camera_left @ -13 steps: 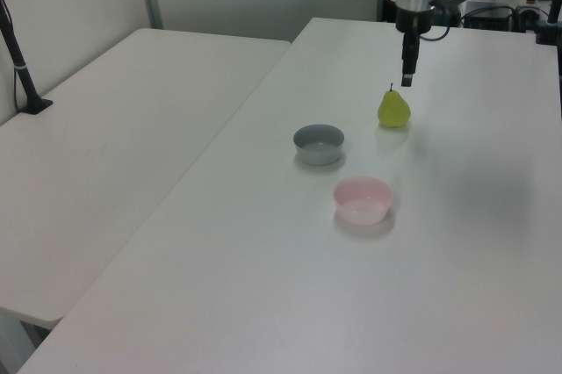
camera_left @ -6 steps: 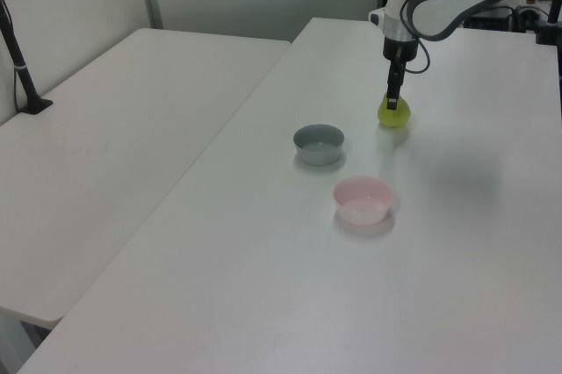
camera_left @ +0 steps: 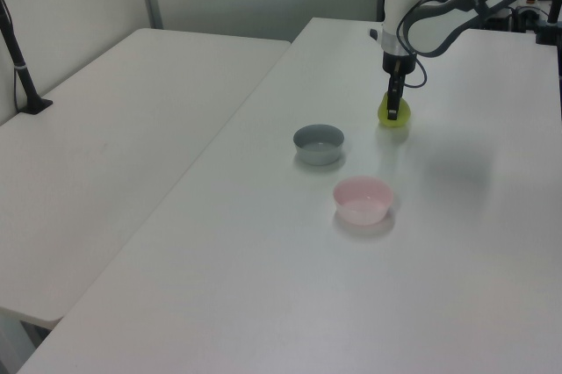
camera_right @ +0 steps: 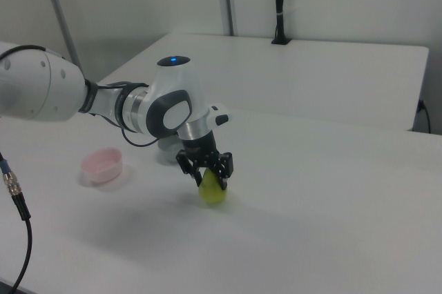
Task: Place the pear in the bowl
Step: 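Close the gripper around the pear's body, then lift the held pear up off the table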
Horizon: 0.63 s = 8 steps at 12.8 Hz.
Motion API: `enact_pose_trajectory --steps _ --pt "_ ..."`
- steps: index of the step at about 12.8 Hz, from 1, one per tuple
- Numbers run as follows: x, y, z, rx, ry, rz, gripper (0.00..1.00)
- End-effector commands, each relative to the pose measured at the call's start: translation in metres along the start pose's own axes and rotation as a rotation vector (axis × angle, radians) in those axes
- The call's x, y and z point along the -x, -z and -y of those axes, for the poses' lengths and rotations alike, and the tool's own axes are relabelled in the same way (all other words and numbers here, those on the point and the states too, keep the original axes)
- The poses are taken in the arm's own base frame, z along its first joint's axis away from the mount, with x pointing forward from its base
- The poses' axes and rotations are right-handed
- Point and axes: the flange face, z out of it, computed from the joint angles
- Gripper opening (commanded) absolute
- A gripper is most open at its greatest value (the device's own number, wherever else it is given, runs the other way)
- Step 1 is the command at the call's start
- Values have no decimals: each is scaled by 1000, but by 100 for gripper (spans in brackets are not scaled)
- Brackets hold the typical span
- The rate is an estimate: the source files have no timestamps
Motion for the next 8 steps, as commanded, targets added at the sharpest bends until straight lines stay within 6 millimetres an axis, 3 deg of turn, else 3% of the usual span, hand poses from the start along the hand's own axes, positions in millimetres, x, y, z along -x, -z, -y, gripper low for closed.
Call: enact_pose_trajectory --steps 1,3,7,8 --pt "6 11 -8 7 -32 -2 0" --pt "8 36 -9 -2 -54 8 0" --pt "-3 128 -17 -19 -65 30 0" --pt "-2 143 -16 -24 -68 20 0"
